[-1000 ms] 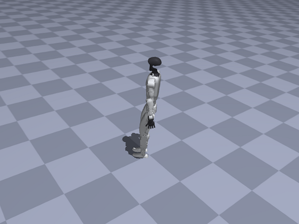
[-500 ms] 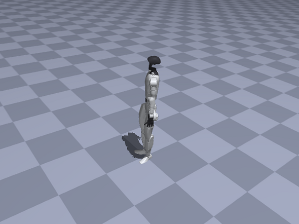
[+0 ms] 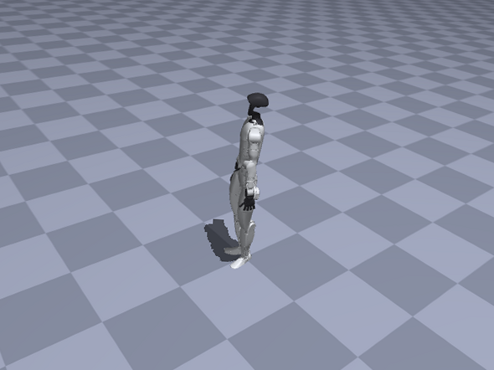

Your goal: In place motions

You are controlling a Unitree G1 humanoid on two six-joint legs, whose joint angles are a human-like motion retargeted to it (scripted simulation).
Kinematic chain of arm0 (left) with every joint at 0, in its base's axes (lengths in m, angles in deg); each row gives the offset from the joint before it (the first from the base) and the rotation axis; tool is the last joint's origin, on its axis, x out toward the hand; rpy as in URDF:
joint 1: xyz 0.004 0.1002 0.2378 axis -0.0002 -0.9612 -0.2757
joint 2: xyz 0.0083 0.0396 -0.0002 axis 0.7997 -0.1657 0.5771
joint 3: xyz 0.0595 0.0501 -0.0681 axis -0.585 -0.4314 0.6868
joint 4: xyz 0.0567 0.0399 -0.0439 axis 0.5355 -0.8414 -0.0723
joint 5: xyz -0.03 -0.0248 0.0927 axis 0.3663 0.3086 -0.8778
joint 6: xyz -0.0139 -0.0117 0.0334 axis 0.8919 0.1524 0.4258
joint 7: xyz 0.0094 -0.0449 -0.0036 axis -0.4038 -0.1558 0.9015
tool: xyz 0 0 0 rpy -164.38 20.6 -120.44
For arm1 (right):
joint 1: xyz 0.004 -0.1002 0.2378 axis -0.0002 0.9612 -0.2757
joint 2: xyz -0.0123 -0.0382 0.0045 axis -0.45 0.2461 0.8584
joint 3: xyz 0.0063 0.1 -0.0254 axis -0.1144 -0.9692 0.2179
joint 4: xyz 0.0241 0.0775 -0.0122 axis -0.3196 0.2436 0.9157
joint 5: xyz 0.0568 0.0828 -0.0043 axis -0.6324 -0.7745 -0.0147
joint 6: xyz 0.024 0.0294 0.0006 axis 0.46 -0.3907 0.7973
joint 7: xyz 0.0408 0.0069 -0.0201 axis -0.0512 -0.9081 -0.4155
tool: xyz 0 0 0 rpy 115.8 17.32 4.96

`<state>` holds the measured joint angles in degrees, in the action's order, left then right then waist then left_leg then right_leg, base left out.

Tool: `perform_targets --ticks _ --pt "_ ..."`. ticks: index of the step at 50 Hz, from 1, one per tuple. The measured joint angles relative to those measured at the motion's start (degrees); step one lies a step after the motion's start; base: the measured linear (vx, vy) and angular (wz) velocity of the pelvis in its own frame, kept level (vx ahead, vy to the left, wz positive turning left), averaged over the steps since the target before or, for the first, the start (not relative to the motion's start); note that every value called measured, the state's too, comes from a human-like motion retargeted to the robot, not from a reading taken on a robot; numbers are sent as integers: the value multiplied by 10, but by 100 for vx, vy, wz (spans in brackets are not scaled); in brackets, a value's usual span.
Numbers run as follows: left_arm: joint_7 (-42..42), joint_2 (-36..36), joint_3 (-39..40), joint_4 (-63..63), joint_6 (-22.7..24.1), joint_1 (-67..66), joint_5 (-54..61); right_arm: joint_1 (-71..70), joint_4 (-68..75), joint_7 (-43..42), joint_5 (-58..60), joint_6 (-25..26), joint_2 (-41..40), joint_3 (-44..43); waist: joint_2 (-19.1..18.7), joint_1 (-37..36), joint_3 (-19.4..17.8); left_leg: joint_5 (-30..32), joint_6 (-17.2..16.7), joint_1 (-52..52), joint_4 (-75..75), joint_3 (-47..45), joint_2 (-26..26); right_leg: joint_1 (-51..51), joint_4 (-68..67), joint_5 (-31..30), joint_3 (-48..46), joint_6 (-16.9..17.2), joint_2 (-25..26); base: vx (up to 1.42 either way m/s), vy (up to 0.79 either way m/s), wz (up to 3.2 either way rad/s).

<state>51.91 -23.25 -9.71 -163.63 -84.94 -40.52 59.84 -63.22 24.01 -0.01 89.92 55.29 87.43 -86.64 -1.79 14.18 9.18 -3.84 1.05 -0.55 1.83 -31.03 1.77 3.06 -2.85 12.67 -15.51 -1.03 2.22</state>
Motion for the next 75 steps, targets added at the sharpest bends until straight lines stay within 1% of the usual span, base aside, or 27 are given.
perform_targets --ticks 4,12,18,20,22,25,27,28,29,30,32,33,35,40,42,44,46,47,48,50,53,58,63,67,70,72,75 --pt "7 -2 -4 2 -2 2 -10 -3 -10 20 -21 -3 -4 0 -1 -2 2 -1 1 -2 1 -1 2 2 0 -3 1 0 -1 0 0 0" --pt "26 -9 -6 12 -1 15 3 5 10 -1 -11 -2 3 0 -4 -13 4 0 1 -17 -5 8 1 8 -8 -3 -4 5 -1 1 -1 4" --pt "36 -5 -35 25 -5 54 2 15 57 -47 -30 4 7 -20 -21 -4 -14 17 -12 -77 -58 83 -27 36 -78 17 -2 33 1 -4 -10 90" --pt "43 -2 -59 44 -4 71 0 19 78 -69 -57 5 10 -25 -27 6 -39 26 -8 -92 -73 132 -32 44 -113 12 43 28 6 -6 -14 211" --pt "52 0 -86 68 -2 85 -2 24 94 -81 -76 9 13 -28 -31 18 -66 37 -3 -100 -83 189 -28 47 -140 15 133 26 31 -2 -16 255" --pt "69 9 -115 100 7 108 -9 31 103 -82 -79 19 12 -29 -32 27 -98 58 -5 -120 -97 273 -16 35 -153 41 228 43 59 -6 -14 240" --pt "72 14 -127 109 10 125 -15 37 97 -74 -72 22 12 -26 -24 5 -110 71 -8 -130 -101 302 -1 17 -131 52 175 25 38 -2 -18 195" --pt "71 15 -137 111 11 137 -18 42 91 -70 -67 23 12 -25 -17 -1 -113 77 -9 -136 -100 328 18 7 -111 47 97 7 13 -2 -16 256" --pt "69 15 -146 110 11 145 -19 46 86 -66 -62 24 14 -25 -12 -9 -117 81 -10 -140 -96 351 34 1 -103 50 65 2 8 0 -14 287" --pt "66 12 -156 108 11 153 -20 50 79 -63 -56 24 16 -26 -10 -18 -122 84 -11 -142 -92 373 48 -2 -102 57 57 3 13 10 -15 282" --pt "50 1 -165 100 8 155 -16 58 68 -58 -32 24 23 -30 -12 -36 -124 74 -13 -148 -83 385 55 -7 -94 56 -8 11 -6 17 -15 260" --pt "41 -3 -164 94 8 152 -10 60 63 -57 -17 25 26 -30 -10 -47 -122 65 -10 -151 -77 370 52 -11 -88 55 -37 13 -16 18 -15 199" --pt "28 -6 -151 82 12 141 8 61 52 -55 11 28 33 -24 3 -75 -115 28 6 -154 -70 268 30 -15 -78 58 -50 19 -29 24 -16 159" --pt "25 14 -96 46 6 98 22 50 21 -53 32 31 49 -25 12 -24 -95 -30 0 -129 -68 -48 -53 -30 -56 61 -173 36 -58 21 -10 242" --pt "5 24 -69 23 1 80 13 47 12 -46 17 24 51 -34 20 -9 -85 -15 6 -113 -74 -148 -79 -34 -57 64 -212 46 -72 37 -13 221" --pt "-20 33 -46 0 -4 61 10 45 6 -35 -4 20 51 -44 28 -7 -76 29 26 -99 -74 -188 -94 -41 -57 67 -235 55 -79 46 -16 166" --pt "-34 41 -23 -18 -8 40 15 42 5 -26 -24 18 49 -52 33 -13 -71 79 39 -96 -76 -147 -97 -52 -56 69 -251 62 -79 51 -16 112" --pt "-37 43 -10 -24 -9 29 18 39 5 -22 -32 18 49 -55 34 -19 -70 94 31 -98 -79 -107 -98 -58 -54 69 -255 64 -76 47 -14 62" --pt "-36 45 5 -27 -10 17 21 35 6 -20 -37 20 48 -56 31 -27 -70 92 2 -101 -81 -59 -99 -63 -53 69 -255 66 -69 49 -13 36" --pt "-32 42 36 -28 -11 -11 24 31 8 -20 -45 22 46 -57 37 -46 -64 87 0 -102 -70 -14 -81 -74 -50 66 -250 70 -71 58 -12 10" --pt "-28 29 82 -23 -12 -49 35 25 7 -21 -51 22 40 -49 43 -52 -44 90 2 -91 -44 -53 -63 -81 -43 58 -262 77 -81 53 -11 42" --pt "-31 7 132 -18 -10 -75 71 15 -10 -4 -59 6 21 -37 59 -59 -31 80 3 -85 -30 -31 -26 -101 -30 38 -294 86 -96 42 -16 58" --pt "-26 -3 134 -11 -12 -71 81 16 -29 18 -26 -20 11 -20 67 -78 -30 60 11 -75 -34 -7 -2 -122 -50 12 -325 88 -116 43 -16 39" --pt "-16 -7 107 6 -10 -51 74 17 -32 3 3 -27 15 -10 45 -77 -48 49 17 -54 -30 23 -5 -137 -114 -47 -342 65 -126 36 -16 59" --pt "-9 -9 80 27 -8 -33 62 19 -28 -10 12 -27 20 -11 6 -58 -58 45 17 -51 -33 67 -33 -86 -268 -71 -294 -5 -150 34 -16 87" --pt "-2 -6 63 41 -6 -24 54 21 -23 -14 6 -24 21 -10 -6 -50 -51 46 20 -61 -33 80 -39 -13 -359 -43 -203 17 -148 24 -21 59" --pt "0 0 39 56 -5 -2 43 21 -14 -13 -17 -14 15 -16 -14 -32 -52 53 27 -71 -28 106 -38 61 -371 0 -42 67 -40 9 -26 68"
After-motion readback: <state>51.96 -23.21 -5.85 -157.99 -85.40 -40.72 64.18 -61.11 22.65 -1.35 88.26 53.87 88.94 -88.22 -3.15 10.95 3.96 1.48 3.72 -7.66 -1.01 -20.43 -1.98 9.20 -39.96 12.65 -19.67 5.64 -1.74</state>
